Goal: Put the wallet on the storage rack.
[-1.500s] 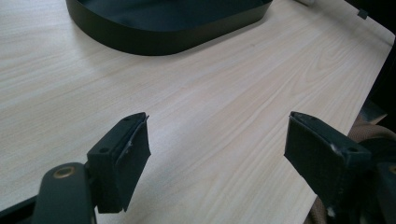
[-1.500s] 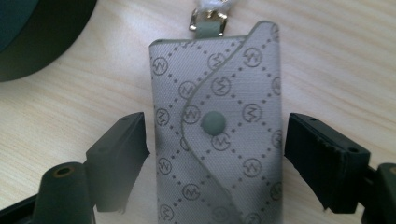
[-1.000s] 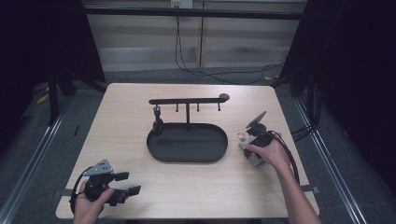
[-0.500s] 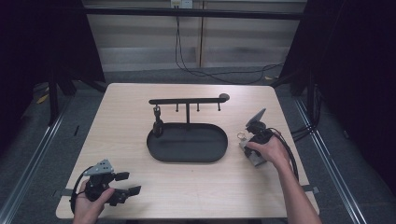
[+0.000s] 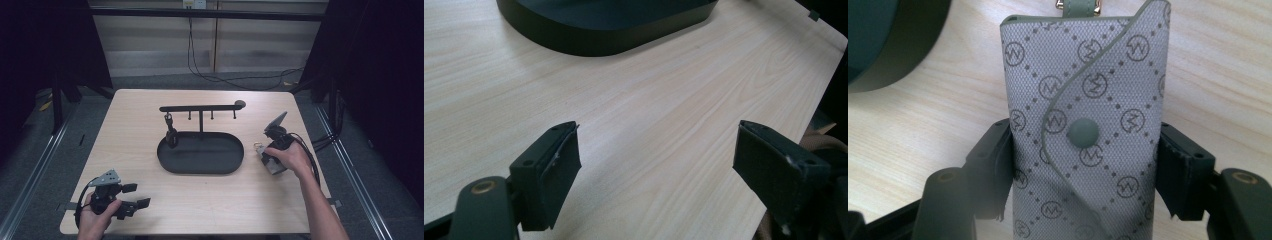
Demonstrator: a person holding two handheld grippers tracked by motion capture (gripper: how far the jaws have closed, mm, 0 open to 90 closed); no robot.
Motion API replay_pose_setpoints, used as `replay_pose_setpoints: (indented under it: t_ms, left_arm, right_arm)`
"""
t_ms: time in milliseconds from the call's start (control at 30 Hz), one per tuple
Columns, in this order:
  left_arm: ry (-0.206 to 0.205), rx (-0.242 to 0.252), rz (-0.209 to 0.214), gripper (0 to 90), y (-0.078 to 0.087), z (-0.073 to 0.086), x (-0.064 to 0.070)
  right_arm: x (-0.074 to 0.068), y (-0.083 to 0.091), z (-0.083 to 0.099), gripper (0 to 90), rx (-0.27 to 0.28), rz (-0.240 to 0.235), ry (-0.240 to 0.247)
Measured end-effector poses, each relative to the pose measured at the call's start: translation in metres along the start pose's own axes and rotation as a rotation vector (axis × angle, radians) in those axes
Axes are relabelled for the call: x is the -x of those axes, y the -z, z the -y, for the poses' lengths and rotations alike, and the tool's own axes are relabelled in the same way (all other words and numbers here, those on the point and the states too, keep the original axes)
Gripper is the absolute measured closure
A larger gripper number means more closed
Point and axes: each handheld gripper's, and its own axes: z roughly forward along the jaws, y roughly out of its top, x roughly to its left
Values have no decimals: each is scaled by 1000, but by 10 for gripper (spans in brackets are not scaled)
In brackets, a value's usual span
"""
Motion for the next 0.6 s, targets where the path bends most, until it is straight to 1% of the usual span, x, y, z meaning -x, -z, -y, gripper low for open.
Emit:
replay_pose_setpoints:
  t_ms: [67, 100, 133, 233, 267, 300, 367, 500, 533, 600]
  left_arm:
    - [13, -4, 9, 185, 0, 0, 0]
    - [13, -4, 9, 184, 0, 0, 0]
    - [20, -10, 19, 182, -1, 0, -2]
    - [21, -14, 14, 182, -1, 0, -2]
    - [29, -17, 18, 182, -1, 0, -3]
    - [34, -16, 25, 182, -1, 0, -3]
    - [39, -6, 21, 182, 0, 0, -3]
    - [41, -5, 29, 182, 1, 1, -4]
    - [32, -7, 24, 182, 1, 0, -3]
    - [30, -9, 24, 183, 1, 0, -3]
  right_arm:
    - [0, 0, 0, 330, 1, 1, 6]
    - [0, 0, 0, 330, 1, 1, 6]
    - [2, 1, 1, 330, 1, -4, -3]
    - [5, 3, 1, 331, 10, -21, -7]
    - [7, 4, 2, 331, 12, -26, -14]
    - [8, 5, 2, 331, 13, -27, -20]
    - [10, 7, 4, 331, 19, -33, -26]
    - [11, 11, 5, 331, 20, -29, -29]
    - [11, 16, 4, 331, 33, -28, -23]
    - [10, 19, 4, 331, 38, -24, -17]
